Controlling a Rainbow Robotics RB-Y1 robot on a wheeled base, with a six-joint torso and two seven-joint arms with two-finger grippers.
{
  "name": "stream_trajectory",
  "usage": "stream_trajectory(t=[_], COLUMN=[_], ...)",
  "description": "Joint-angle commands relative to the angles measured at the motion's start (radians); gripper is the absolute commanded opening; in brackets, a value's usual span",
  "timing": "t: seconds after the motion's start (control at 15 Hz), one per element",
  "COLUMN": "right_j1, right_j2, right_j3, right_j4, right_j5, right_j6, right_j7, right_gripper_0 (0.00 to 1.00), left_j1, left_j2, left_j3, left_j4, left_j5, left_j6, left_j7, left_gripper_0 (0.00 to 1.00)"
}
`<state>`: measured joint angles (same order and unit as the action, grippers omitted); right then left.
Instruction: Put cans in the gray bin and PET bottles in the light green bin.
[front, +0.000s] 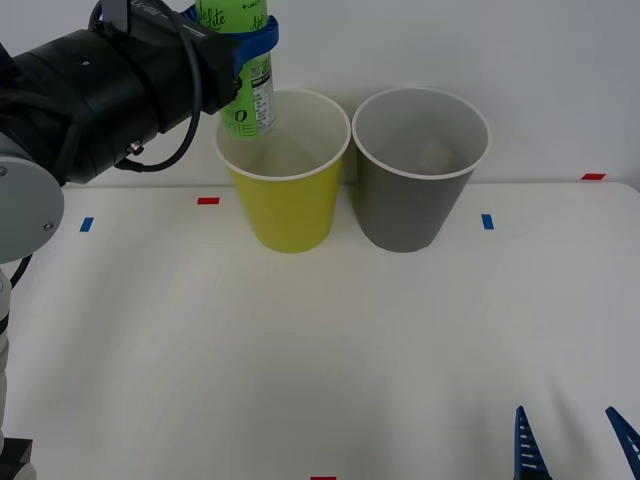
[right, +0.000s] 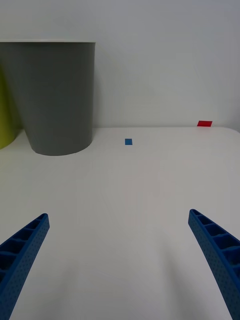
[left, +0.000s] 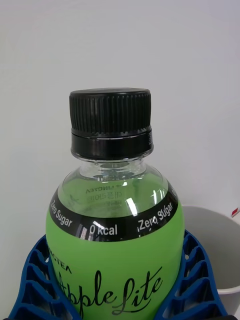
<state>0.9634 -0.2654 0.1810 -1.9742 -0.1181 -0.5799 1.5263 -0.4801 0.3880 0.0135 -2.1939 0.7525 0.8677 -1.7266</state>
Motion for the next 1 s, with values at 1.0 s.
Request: stream_trajectory(t=[1.0], right_j1=[0.0], right_j2=[0.0], right_j3=[0.0], right_j4=[0.0], right_j5=[0.0], right_j6=[0.0], right_j7=[0.0], right_gripper_0=[0.96], left_j1=[-0.129], left_j2=[0.003], left_j3=[-0.161], left_j4=[0.384], left_j5=[-0.053], left_j6=[-0.34], left_j7=[0.015], left_gripper_0=[0.0])
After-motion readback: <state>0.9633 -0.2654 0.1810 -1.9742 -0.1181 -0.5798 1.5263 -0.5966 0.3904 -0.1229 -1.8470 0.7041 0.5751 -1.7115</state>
